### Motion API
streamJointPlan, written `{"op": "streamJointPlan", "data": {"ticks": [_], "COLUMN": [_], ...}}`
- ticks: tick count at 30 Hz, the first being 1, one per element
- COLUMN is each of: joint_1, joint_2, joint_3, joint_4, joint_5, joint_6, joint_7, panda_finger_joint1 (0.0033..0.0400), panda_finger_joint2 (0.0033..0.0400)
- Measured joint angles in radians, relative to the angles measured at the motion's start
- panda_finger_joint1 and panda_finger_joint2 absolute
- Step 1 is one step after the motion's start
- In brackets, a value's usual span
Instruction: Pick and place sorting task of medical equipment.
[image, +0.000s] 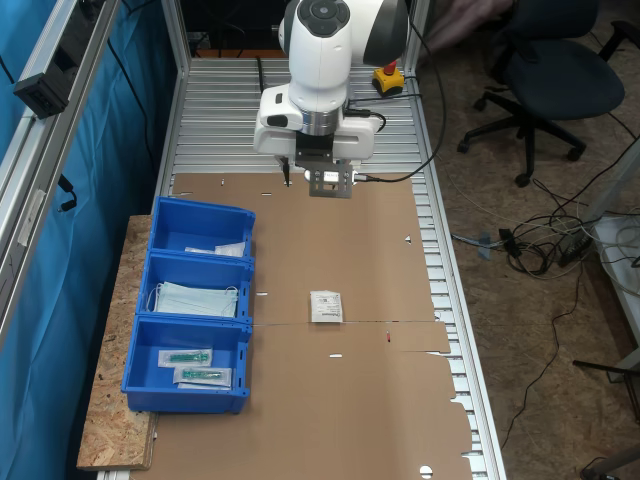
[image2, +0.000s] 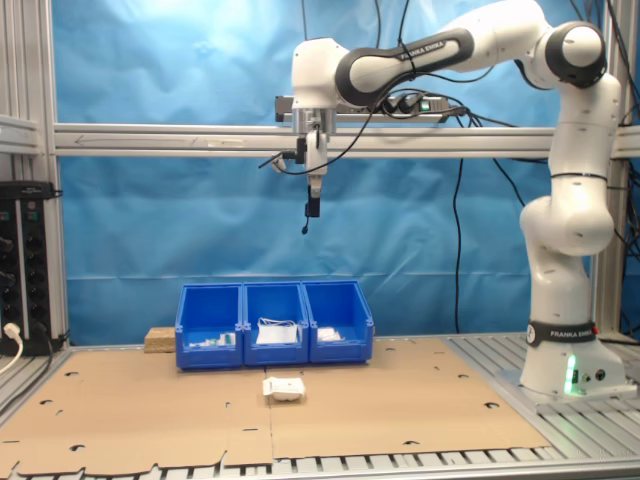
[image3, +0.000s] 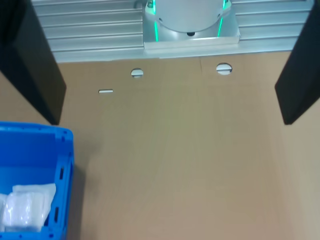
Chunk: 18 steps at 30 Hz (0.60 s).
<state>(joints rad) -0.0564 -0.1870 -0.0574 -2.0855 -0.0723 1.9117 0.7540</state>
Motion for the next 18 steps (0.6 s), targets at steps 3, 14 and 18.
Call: {"op": "streamJointPlan", "data": {"ticks": [3,14,18], "joint_1": [0.0,0.0,-0.002], "joint_2": [0.032,0.181,0.24], "joint_3": [0.012,0.047,0.057], "joint_4": [-0.003,-0.032,-0.043], "joint_5": [0.0,0.0,0.0], "joint_6": [0.049,0.225,0.289], "joint_7": [0.0,0.0,0.0], "panda_finger_joint1": [0.04,0.04,0.04], "panda_finger_joint2": [0.04,0.04,0.04]}}
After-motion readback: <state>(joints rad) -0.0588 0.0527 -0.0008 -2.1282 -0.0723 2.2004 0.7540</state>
